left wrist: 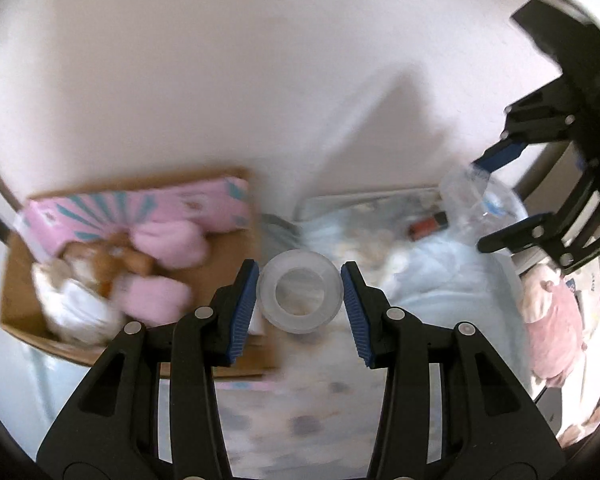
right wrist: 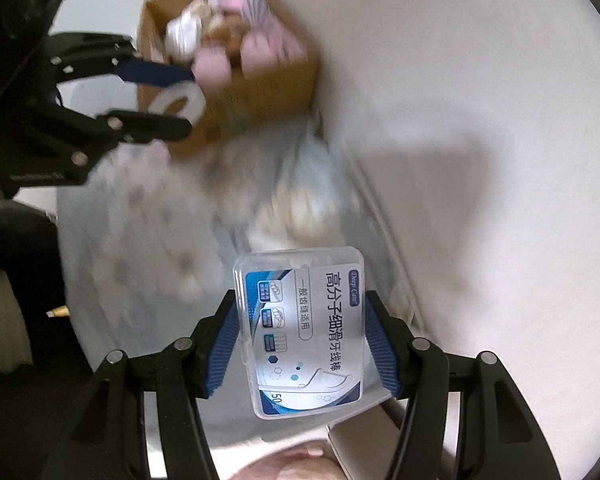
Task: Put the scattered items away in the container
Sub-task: 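Carry the floss box and tape roll into the box and open both tools, then grasp the red-and-black tube with the right tool while the left tool grasps the clear cup, then carry the tube and clear cup into the box and release them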
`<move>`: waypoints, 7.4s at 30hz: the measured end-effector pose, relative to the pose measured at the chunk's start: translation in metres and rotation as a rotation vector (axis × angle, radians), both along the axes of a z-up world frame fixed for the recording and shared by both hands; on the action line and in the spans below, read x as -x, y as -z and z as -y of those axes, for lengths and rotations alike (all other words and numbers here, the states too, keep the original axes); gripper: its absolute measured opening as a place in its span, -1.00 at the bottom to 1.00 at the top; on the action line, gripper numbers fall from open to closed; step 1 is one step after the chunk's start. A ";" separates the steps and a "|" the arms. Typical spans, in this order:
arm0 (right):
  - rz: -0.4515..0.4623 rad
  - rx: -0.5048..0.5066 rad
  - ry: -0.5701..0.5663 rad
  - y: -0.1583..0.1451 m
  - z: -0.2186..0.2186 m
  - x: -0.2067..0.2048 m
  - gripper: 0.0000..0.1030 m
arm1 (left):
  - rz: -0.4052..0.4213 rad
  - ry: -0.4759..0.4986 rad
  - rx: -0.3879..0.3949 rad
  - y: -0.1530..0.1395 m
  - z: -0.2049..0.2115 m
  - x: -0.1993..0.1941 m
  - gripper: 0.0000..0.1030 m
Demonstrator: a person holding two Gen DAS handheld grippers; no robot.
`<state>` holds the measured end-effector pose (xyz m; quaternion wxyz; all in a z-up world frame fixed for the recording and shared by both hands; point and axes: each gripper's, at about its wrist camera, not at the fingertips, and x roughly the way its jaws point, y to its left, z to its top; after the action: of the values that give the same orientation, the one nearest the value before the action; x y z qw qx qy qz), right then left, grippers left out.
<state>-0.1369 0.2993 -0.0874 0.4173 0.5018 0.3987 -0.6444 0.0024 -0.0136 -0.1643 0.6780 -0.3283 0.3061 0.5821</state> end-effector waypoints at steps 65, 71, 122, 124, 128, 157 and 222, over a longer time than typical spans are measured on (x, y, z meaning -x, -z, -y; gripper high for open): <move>0.018 0.085 0.538 -0.008 0.118 -0.067 0.21 | -0.028 -0.034 -0.059 -0.061 0.032 0.159 0.99; -0.012 0.141 0.597 -0.023 0.072 -0.075 0.21 | 0.008 -0.023 -0.085 -0.080 0.034 0.133 0.99; 0.008 0.161 -0.055 0.126 -0.050 0.018 0.21 | -0.507 0.595 0.591 0.110 -0.089 -0.114 0.60; 0.016 0.151 -0.081 0.132 -0.047 0.020 0.21 | -0.541 0.592 0.606 0.114 -0.093 -0.116 0.60; 0.004 0.124 -0.124 0.143 -0.044 0.022 0.21 | -0.533 0.565 0.676 0.114 -0.098 -0.122 0.42; -0.006 0.108 -0.135 0.150 -0.061 0.036 -0.62 | -0.584 0.647 0.910 0.132 -0.135 -0.099 -0.18; 0.120 0.132 0.275 0.033 0.215 -0.019 0.40 | -0.219 0.435 0.291 0.003 -0.120 0.224 0.99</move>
<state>-0.1183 0.0843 -0.1207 0.3804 0.5607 0.2572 -0.6891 -0.2220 0.1061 -0.1669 0.6957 -0.2838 0.5211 0.4049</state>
